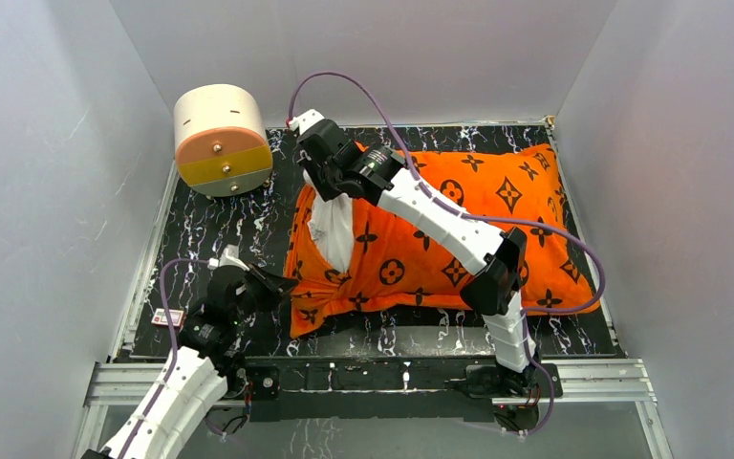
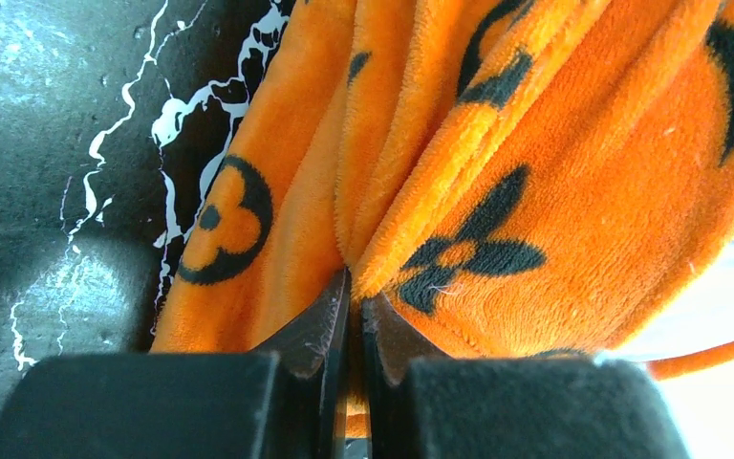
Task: Remove the pillowcase from the pillow
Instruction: Remove the pillow from the pillowcase.
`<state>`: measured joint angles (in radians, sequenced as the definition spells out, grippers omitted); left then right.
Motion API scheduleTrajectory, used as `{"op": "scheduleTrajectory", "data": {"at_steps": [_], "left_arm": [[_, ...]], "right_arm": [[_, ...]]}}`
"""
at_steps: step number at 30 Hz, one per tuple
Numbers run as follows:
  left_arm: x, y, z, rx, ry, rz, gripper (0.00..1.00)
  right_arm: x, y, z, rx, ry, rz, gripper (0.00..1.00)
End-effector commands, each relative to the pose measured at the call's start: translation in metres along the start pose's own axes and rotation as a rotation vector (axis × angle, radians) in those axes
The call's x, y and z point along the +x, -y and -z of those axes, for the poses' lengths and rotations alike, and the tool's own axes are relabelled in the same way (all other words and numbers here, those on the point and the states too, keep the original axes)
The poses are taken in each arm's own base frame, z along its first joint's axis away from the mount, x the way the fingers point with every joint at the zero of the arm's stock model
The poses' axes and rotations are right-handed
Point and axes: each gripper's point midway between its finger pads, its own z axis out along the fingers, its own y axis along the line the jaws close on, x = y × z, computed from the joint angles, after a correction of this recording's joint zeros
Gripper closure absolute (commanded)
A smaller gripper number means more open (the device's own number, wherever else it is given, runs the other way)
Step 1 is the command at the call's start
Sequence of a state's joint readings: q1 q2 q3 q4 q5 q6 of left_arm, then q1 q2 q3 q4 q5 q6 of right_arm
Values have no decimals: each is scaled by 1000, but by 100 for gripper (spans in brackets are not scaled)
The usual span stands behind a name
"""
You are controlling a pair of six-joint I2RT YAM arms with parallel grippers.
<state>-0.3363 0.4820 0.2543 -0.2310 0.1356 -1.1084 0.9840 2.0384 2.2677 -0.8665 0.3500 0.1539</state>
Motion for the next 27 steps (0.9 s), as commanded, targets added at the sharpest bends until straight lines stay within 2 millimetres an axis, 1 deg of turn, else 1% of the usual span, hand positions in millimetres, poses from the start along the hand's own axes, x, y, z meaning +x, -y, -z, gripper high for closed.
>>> {"op": "scheduleTrajectory", "data": {"at_steps": [1,2,4,7,8,9,10,11,12,13,14,15,16,17,19,20,23,25,27], "left_arm": [[19,-92,7,-333,-2,33,100],[16,-90,8,-325,14,29,100],[12,-83,10,-303,31,21,100],[5,-71,14,-282,41,-8,100],[4,-62,16,-261,33,-25,100],[-1,-47,18,-219,35,-51,99],[0,-31,20,-161,9,-70,92],[-3,-15,24,-116,9,-88,86],[-9,1,30,-78,22,-112,80],[-16,15,36,-49,40,-133,72],[-24,28,44,-25,62,-157,62],[-29,38,52,-17,75,-196,48],[-33,48,58,-8,78,-222,41],[-36,56,64,-1,74,-247,36],[-34,69,68,23,35,-281,33],[-30,75,67,36,1,-290,30],[-18,88,59,92,-94,-311,29],[-8,88,51,100,-171,-308,29],[-2,80,42,63,-218,-302,30]], "right_arm": [[-128,43,93,74,457,-106,100],[-127,40,97,50,466,-110,100],[-116,32,94,-1,455,-116,100],[-88,32,71,25,387,-133,100],[-77,29,63,21,358,-138,100],[-67,26,54,9,330,-147,100],[-58,21,46,-8,307,-160,100],[-49,16,39,-22,287,-172,100],[-43,13,32,-32,272,-188,100],[-31,9,22,-38,247,-204,100],[-25,6,16,-45,237,-215,100],[-20,3,10,-49,226,-227,100],[-15,1,5,-51,216,-238,100],[-11,-1,0,-52,208,-247,100],[-6,-6,-6,-62,198,-258,100],[-4,-8,-8,-65,199,-263,100],[-1,-14,-11,-76,198,-272,100],[-1,-16,-11,-76,198,-271,100],[-3,-15,-10,-69,204,-272,100]]}}
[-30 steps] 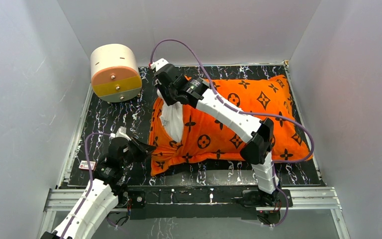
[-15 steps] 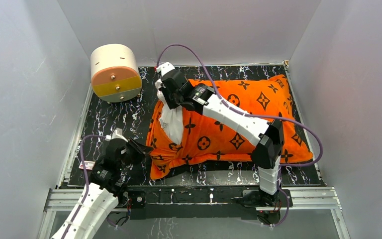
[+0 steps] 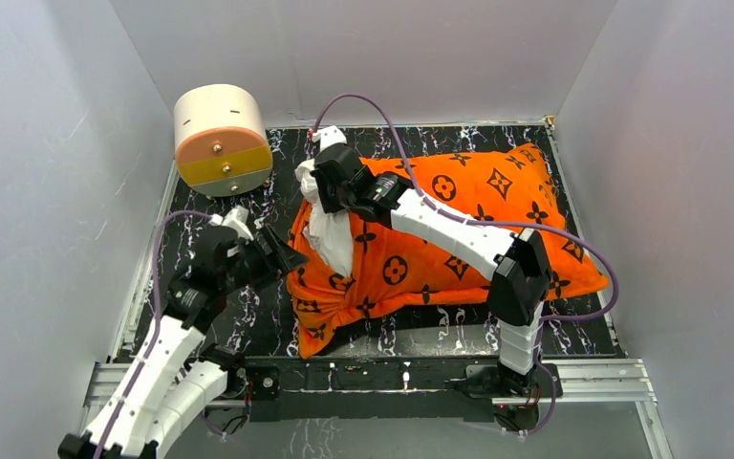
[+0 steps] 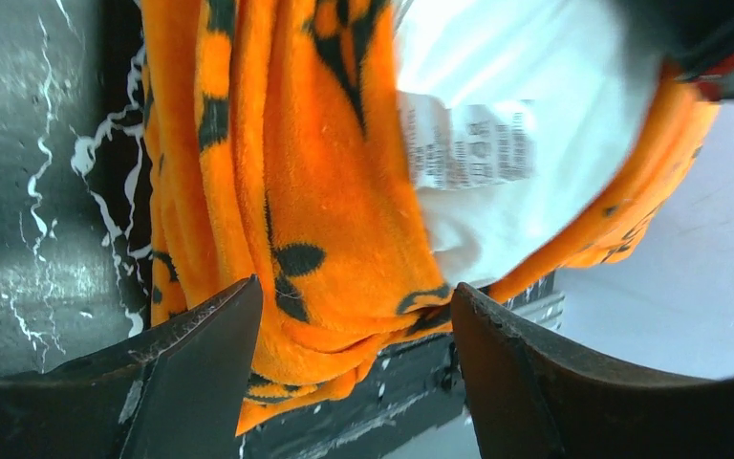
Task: Remove the pillowcase from the pillow
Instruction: Remove the pillow from the pillowcase.
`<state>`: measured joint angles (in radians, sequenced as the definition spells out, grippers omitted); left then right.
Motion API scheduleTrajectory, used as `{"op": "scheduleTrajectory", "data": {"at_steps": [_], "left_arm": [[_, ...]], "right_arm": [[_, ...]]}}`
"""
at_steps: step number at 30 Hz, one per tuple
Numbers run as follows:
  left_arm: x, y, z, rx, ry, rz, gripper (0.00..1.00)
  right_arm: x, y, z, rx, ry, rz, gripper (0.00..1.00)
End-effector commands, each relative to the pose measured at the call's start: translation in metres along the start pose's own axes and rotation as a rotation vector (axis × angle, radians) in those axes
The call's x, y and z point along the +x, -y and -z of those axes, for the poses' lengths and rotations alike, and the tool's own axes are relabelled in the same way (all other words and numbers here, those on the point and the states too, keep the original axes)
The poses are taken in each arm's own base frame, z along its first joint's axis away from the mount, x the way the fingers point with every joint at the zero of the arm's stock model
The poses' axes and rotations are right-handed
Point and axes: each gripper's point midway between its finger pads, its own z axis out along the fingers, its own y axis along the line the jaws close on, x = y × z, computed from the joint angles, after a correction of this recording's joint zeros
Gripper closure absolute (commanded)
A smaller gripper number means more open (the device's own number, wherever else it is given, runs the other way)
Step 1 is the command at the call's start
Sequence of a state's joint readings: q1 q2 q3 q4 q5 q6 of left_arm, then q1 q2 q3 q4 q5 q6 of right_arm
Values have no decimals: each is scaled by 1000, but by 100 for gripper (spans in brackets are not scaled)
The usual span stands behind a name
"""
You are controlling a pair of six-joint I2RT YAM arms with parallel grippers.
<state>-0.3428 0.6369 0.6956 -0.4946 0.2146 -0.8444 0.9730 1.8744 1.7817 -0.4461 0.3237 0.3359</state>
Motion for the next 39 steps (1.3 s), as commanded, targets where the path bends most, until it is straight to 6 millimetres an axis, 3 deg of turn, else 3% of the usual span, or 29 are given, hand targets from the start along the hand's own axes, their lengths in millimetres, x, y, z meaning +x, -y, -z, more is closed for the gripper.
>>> {"op": "scheduleTrajectory", "data": {"at_steps": [1,4,13,19,22,26,28,34,39], "left_arm": [[25,-6,-16,-5,-163,-27,30],[21,-13,-22,-48,-136,3,29],[6,15,-31,35,-99,29,26],[20,-10,-54,-56,-164,12,35],[27,-17,-62,-66,-187,12,49],[36,-30,-59,-90,-178,17,87],[42,-39,-55,-101,-167,33,100],[63,-65,-50,-144,-176,73,100],[69,-104,-48,-279,-120,94,100]], "right_arm": [[-34,-14,17,-39,116,-57,100],[-32,-16,19,-46,114,-53,100],[-22,-16,17,-39,96,-45,100],[-26,-17,19,-43,108,-46,100],[-30,-16,22,-36,120,-46,100],[-38,-8,29,5,148,-37,100],[-47,-2,33,38,177,-25,100],[-100,15,62,141,301,0,100],[-158,23,124,155,456,-22,100]]}}
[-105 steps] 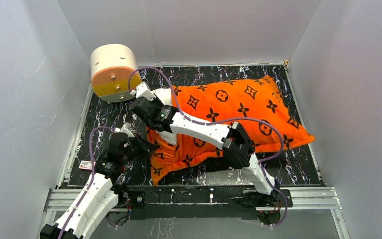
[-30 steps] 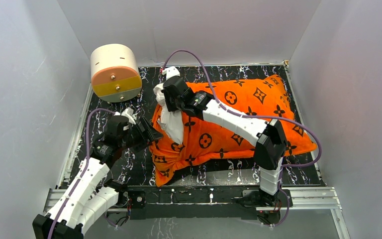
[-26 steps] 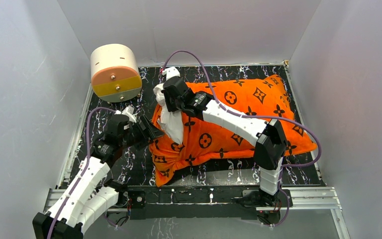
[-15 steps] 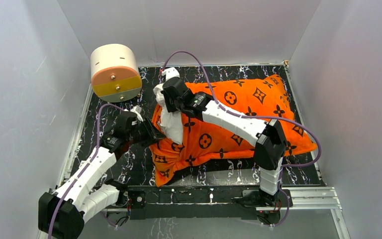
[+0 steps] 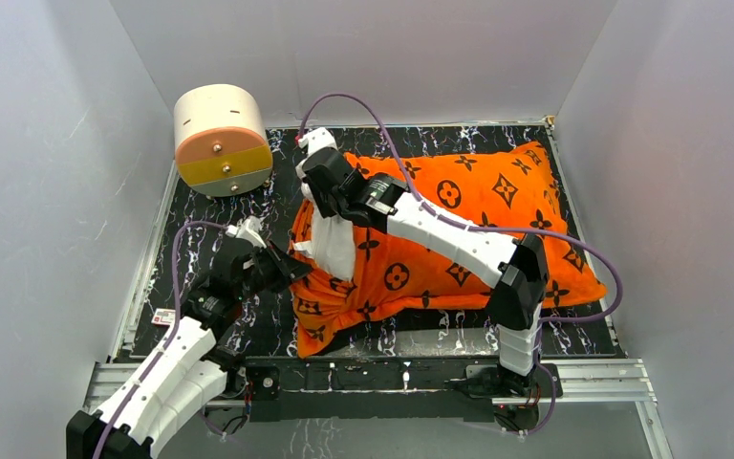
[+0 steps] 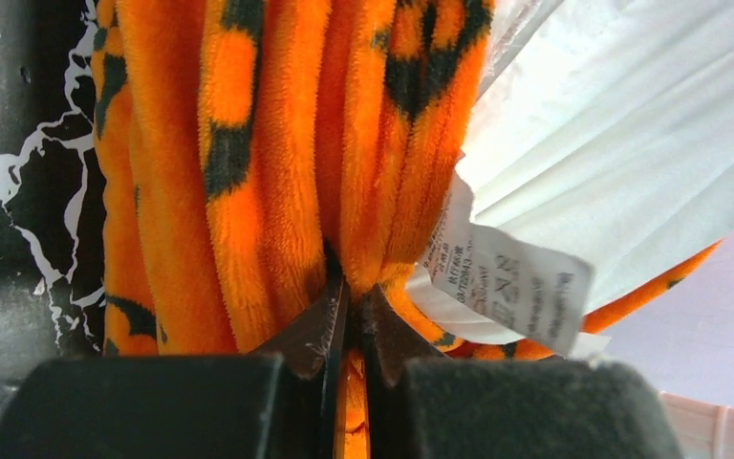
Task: Remove the pillowcase from the pillow
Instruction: Remove the pillow from the pillowcase.
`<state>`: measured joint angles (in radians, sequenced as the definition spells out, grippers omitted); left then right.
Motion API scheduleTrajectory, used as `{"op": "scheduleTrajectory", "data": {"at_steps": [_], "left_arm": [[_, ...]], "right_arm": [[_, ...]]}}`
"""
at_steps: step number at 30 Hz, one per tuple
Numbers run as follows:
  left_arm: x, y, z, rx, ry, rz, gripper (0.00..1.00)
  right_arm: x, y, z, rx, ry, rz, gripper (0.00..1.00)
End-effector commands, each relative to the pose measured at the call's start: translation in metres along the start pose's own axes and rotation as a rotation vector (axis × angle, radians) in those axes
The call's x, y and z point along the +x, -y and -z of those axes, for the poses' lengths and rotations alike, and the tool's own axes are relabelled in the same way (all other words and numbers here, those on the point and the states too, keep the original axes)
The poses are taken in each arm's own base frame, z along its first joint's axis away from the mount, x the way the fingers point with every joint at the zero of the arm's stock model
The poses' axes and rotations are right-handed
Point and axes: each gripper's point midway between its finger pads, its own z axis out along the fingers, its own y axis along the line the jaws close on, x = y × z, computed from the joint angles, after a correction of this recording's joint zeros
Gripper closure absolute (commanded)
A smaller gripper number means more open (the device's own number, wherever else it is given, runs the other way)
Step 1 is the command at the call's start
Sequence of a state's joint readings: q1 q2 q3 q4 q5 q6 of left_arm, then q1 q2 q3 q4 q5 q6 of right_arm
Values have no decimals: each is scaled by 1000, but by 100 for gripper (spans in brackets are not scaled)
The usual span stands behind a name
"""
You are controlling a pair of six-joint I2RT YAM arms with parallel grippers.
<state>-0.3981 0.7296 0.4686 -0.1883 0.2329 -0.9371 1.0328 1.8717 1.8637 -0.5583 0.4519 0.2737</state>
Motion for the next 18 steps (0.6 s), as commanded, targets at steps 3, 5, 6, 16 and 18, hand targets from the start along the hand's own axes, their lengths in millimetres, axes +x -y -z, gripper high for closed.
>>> {"op": "scheduleTrajectory", "data": {"at_steps": [3,5,6,16,18], "left_arm": [[34,-99,4,-359,-29,64,100],[35,-107,4,-384,-17,74,100],[36,-110,3,-394,-15,77,100],[28,-73,-2,-222,-22,17,100],[28,-70,-2,-213,-32,9,100]], "right_arm": [[-168,62,129,101,522,-159,100],[-169,64,136,91,525,-163,100],[-165,60,134,68,509,-161,100],[-15,-16,75,25,78,23,60],[-10,-21,79,73,72,47,47]]}}
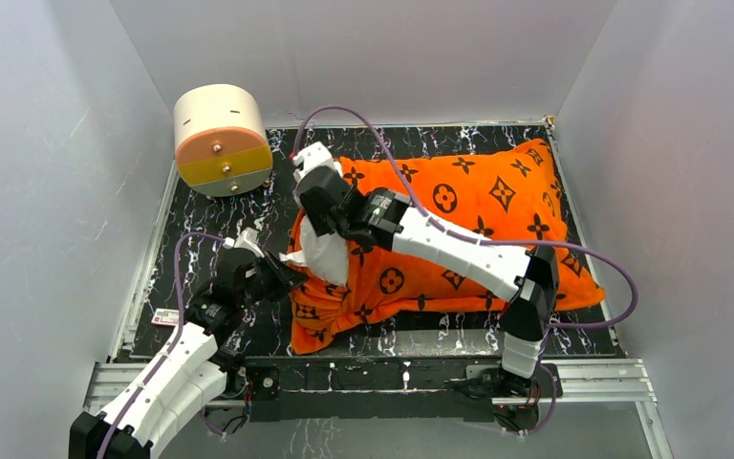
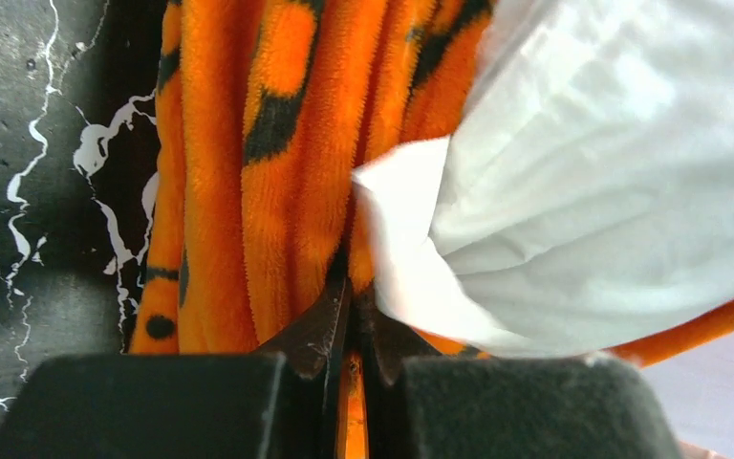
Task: Remove the pillowcase from the pillow
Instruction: Remove the pillow from the pillowcase.
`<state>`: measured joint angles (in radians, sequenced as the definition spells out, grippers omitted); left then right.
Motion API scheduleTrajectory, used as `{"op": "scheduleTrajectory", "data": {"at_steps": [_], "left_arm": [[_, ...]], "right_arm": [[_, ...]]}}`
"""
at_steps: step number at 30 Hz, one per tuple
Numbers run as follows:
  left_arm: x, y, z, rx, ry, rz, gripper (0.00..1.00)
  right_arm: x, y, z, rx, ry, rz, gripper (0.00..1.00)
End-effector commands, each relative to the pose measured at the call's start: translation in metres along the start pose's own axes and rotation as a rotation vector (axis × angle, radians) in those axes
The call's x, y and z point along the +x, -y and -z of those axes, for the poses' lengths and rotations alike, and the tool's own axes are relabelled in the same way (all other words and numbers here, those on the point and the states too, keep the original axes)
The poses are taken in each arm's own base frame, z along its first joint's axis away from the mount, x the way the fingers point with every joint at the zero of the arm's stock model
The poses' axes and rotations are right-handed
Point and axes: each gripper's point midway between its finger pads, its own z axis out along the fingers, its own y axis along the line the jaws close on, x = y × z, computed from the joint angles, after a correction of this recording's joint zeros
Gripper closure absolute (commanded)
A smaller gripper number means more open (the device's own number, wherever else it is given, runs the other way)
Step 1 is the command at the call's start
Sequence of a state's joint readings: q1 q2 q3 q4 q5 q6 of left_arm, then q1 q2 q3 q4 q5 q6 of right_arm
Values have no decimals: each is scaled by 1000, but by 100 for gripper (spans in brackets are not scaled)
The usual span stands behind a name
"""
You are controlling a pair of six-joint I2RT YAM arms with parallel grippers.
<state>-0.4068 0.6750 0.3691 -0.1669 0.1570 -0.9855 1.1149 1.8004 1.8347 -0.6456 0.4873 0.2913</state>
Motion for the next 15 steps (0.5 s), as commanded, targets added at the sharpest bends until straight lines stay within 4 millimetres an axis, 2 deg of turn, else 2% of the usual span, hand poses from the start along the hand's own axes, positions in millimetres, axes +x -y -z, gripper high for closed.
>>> {"op": "scheduleTrajectory", "data": {"at_steps": [1,3,6,9,12,15], "left_arm": [[18,-40,2,-150,-74,-47,100],[18,-37,1,-139,-78,-54,100],[16,-33,2,-129,-77,-58,100],[16,-31,3,-119,-76,-59,100],[17,-30,3,-113,-80,-61,100],[18,-29,4,-109,-87,-61,100]], "right_arm": [[-21,-6,45,114,99,3,44],[-13,-22,49,92,79,24,38],[9,-43,45,78,33,58,35],[28,-41,29,157,22,46,34],[43,-36,11,222,26,44,24],[46,-32,-2,266,58,29,20]]}}
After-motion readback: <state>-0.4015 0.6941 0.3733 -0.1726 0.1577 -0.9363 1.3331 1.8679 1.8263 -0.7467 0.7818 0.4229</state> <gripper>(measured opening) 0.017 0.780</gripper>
